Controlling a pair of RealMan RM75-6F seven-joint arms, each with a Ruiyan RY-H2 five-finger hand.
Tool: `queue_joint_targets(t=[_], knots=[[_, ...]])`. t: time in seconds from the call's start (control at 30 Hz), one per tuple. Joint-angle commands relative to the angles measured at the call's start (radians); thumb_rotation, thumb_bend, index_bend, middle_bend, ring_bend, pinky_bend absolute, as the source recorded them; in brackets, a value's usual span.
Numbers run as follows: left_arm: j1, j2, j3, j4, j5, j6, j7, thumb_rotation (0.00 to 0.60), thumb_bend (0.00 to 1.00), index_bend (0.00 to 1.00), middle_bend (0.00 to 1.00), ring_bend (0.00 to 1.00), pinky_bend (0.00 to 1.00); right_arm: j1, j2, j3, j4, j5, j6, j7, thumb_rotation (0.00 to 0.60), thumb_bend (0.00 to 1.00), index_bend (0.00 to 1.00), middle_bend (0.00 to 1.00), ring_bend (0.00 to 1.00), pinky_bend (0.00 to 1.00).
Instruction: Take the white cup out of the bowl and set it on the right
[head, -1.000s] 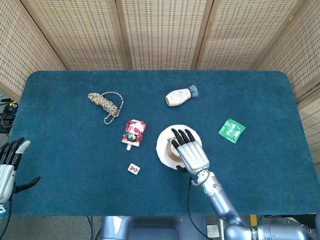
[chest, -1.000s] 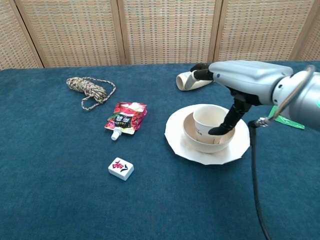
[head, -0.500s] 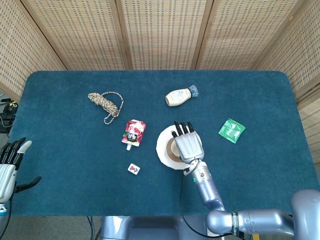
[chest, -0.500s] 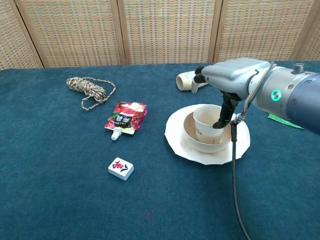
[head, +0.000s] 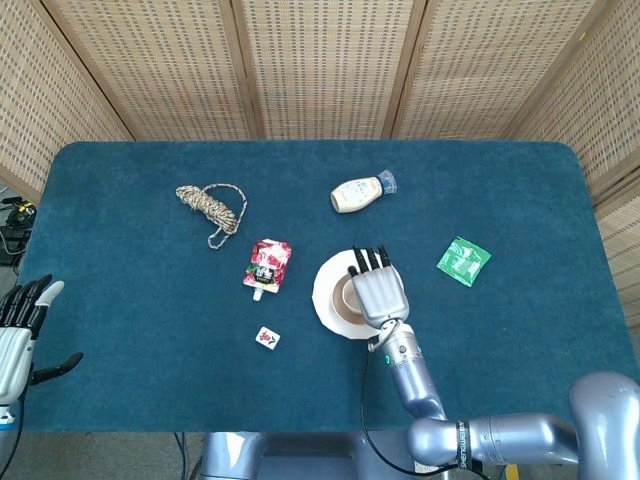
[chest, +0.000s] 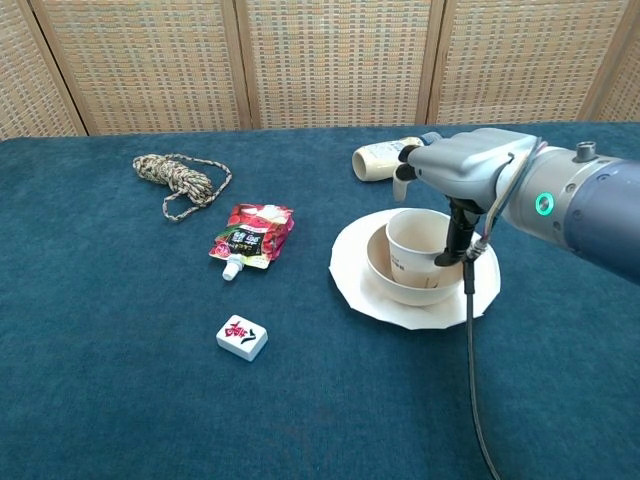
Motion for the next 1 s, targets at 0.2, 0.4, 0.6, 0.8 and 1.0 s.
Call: queue_joint_targets(t=[0.2, 0.4, 0.6, 0.8, 1.0], knots=[[-0.001, 0.0, -0.001, 0.0, -0.003, -0.001, 0.001, 0.6, 0.03, 0.0, 0.0, 0.0, 0.0, 0.012, 0.002, -0.006, -0.001, 0.02, 0.029, 0.006, 0.6, 0.37, 0.27, 0.0, 0.0, 0.05], [0.0, 0.0, -0.001, -0.001, -0.002, 0.001, 0.001, 0.6, 0.03, 0.0, 0.0, 0.0, 0.0, 0.018, 0.012, -0.011, -0.015, 0.029, 0.052, 0.003, 0.6, 0.37, 0.27, 0.0, 0.0, 0.05], [0.001, 0.002, 0.0, -0.003, 0.0, 0.004, 0.0, 0.6, 0.03, 0.0, 0.0, 0.0, 0.0, 0.02, 0.005, -0.024, 0.001, 0.039, 0.038, 0.021, 0.6, 0.37, 0.27, 0.0, 0.0, 0.06], [0.001, 0.001, -0.001, -0.001, -0.004, 0.003, -0.002, 0.6, 0.03, 0.0, 0.0, 0.0, 0.0, 0.025, -0.012, -0.036, 0.033, 0.019, 0.024, 0.045, 0.6, 0.37, 0.32, 0.0, 0.0, 0.09], [-0.001, 0.001, -0.002, 0.0, -0.007, -0.001, -0.004, 0.6, 0.03, 0.0, 0.0, 0.0, 0.0, 0.024, -0.029, -0.049, 0.062, -0.021, 0.031, 0.07, 0.6, 0.37, 0.45, 0.04, 0.0, 0.14]])
